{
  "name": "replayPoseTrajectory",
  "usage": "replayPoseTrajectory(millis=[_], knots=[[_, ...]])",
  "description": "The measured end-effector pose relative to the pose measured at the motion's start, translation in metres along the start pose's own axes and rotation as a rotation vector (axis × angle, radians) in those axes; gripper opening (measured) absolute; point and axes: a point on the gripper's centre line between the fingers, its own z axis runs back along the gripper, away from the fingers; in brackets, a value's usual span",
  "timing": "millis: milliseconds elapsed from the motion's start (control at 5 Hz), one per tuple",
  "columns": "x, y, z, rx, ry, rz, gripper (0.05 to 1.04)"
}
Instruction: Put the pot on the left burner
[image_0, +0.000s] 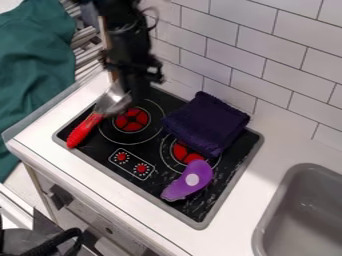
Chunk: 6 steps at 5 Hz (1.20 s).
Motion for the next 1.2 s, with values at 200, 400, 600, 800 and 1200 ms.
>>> replayPoseTrajectory(millis=[200,400,600,800,1200], knots=[[-0.021,0.003,-0.011,-0.024,0.033,0.015,0.056],[-0.029,0.001,-0.017,-0.031,0.044,0.003,0.056],[-0.029,0.001,-0.02,-0.042,0.046,-0.008,0.056],[-0.029,0.001,-0.02,-0.042,0.048,-0.02,0.079],[-0.024,-0.007,-0.024,-0.038,0.075,-0.038,0.494]])
